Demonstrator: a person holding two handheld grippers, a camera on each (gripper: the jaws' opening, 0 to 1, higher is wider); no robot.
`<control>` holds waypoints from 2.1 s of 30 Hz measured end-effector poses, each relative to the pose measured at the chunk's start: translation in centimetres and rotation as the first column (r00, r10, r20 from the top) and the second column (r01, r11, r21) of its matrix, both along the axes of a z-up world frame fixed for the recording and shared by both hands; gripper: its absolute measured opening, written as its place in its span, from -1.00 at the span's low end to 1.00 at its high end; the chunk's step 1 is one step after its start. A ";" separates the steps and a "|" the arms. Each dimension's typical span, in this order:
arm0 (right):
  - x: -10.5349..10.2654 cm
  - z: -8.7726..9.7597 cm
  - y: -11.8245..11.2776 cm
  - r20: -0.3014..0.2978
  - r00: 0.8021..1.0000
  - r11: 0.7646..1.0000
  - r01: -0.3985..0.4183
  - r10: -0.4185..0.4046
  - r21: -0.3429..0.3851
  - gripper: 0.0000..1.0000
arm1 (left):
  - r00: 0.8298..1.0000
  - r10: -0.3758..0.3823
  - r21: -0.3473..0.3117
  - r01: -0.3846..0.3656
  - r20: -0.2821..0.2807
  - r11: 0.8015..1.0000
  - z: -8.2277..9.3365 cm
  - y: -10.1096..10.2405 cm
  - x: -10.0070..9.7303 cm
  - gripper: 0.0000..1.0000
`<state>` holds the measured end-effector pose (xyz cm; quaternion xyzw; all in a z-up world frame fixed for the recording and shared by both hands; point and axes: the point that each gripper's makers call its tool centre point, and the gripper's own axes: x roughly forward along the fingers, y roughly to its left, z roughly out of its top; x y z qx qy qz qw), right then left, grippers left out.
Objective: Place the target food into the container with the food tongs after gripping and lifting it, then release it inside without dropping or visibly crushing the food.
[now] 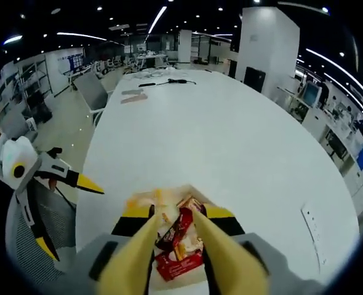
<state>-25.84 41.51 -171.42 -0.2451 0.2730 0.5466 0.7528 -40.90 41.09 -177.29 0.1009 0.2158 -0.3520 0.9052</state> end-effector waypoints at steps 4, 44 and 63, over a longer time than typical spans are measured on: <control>0.3 0.3 -0.6 0.008 1.000 1.000 -0.003 0.003 0.004 -0.42 | 1.000 -0.002 0.002 0.002 -0.003 1.000 -0.1 0.0 -0.1 0.99; 0.9 -0.6 -12.6 0.077 0.994 0.997 -0.082 0.082 0.004 -0.40 | 1.000 -0.017 0.025 0.017 -0.009 1.000 -0.4 -0.1 -0.1 0.99; 4.2 -2.3 -19.0 0.065 0.997 0.999 -0.040 0.038 0.032 -0.40 | 0.999 -0.016 0.063 0.019 -0.038 0.998 -1.3 0.0 -0.3 0.99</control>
